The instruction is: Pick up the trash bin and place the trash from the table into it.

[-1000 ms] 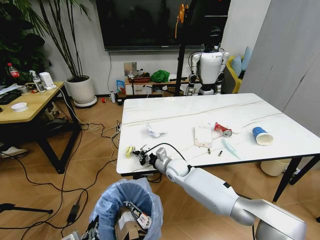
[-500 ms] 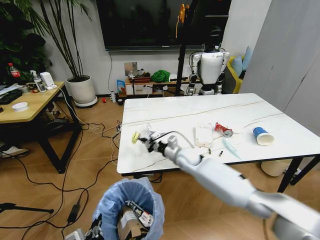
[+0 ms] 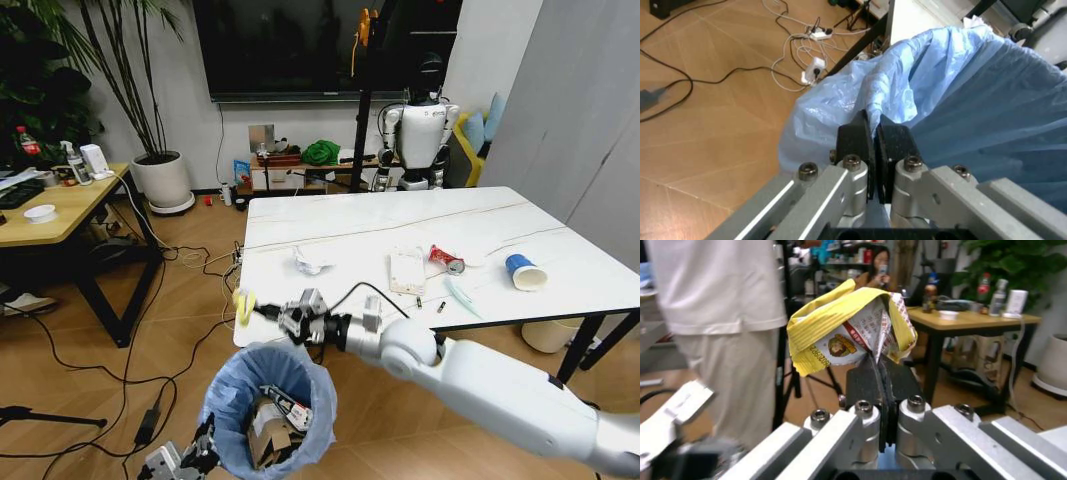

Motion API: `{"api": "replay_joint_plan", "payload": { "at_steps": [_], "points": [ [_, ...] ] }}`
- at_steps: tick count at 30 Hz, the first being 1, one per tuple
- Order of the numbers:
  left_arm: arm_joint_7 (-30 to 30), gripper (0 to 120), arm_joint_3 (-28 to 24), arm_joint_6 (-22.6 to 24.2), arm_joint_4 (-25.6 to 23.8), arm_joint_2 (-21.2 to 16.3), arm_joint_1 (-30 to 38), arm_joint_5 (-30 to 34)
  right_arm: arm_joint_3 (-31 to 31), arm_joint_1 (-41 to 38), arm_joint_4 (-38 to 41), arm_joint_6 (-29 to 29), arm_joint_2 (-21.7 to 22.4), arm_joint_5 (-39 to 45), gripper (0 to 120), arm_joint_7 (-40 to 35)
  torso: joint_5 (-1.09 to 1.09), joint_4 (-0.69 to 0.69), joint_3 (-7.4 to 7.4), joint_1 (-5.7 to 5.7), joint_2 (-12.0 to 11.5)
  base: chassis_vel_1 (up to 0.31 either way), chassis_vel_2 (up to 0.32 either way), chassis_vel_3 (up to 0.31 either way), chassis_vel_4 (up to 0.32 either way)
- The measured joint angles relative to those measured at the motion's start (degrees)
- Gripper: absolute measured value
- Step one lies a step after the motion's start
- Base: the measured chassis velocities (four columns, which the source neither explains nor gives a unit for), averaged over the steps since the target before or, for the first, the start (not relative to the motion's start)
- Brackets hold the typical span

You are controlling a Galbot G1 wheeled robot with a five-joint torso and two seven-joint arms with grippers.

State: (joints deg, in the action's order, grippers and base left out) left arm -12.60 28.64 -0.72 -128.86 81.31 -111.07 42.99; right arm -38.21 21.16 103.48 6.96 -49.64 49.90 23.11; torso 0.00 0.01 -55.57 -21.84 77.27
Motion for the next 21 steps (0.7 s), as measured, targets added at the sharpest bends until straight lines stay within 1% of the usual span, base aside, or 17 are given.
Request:
{"api": "replay_joint_plan", "payload": {
  "at_steps": [6,9,12,14,15,16,18,21],
  "points": [
    [0.03,0,0.09,0.06,-0.58,0.07,-0.4,0.24,0.43,3.88,1.32,1.51,2.15,-7.76,0,3.37,0.01,0.0,-0.01,0.0,0.0,0.0,0.0,0.0,0.0],
    [0.09,0,-0.22,0.11,-0.92,0.22,-0.78,0.31,2.37,7.37,0.34,2.74,4.25,-14.66,0,5.68,0.02,-0.01,-0.01,0.0,0.0,0.0,0.0,0.0,0.0],
    [0.12,0,-0.54,0.15,-1.12,0.25,-1.08,0.28,3.44,8.13,-0.44,3.04,4.61,-15.7,0,6.45,0.02,-0.01,-0.01,0.0,0.0,0.0,0.0,0.0,0.0],
    [0.21,0,-1.03,0.19,-1.26,0.25,-1.63,0.14,5.46,9.11,-1.22,3.28,5.41,-16.25,0,7.38,0.03,-0.01,-0.01,0.0,0.0,0.0,0.0,0.0,0.0],
    [0.22,0,-1.2,0.19,-1.26,0.23,-1.86,0.05,6.28,9.35,-1.28,3.3,5.96,-16.31,3,7.63,0.02,-0.01,-0.01,0.0,0.0,0.0,0.0,0.0,0.0],
    [0.23,0,-1.34,0.18,-1.25,0.23,-1.98,-0.01,6.95,9.5,-1.28,3.32,6.38,-16.31,10,7.84,0.02,-0.01,-0.01,-0.01,0.0,0.0,0.0,0.0,0.0],
    [0.24,0,-1.47,0.18,-1.21,0.26,-2.05,-0.08,7.47,9.67,-1.24,3.32,6.74,-16.31,12,7.98,0.02,-0.01,-0.01,-0.01,0.0,0.0,0.0,0.0,0.0],
    [0.26,0,-1.86,0.18,-0.83,0.44,-1.97,-0.3,9.62,10.95,-0.58,3.32,8.06,-16.4,24,8.21,0.01,-0.01,-0.01,-0.01,0.0,0.0,0.0,0.0,0.0]
  ]
}}
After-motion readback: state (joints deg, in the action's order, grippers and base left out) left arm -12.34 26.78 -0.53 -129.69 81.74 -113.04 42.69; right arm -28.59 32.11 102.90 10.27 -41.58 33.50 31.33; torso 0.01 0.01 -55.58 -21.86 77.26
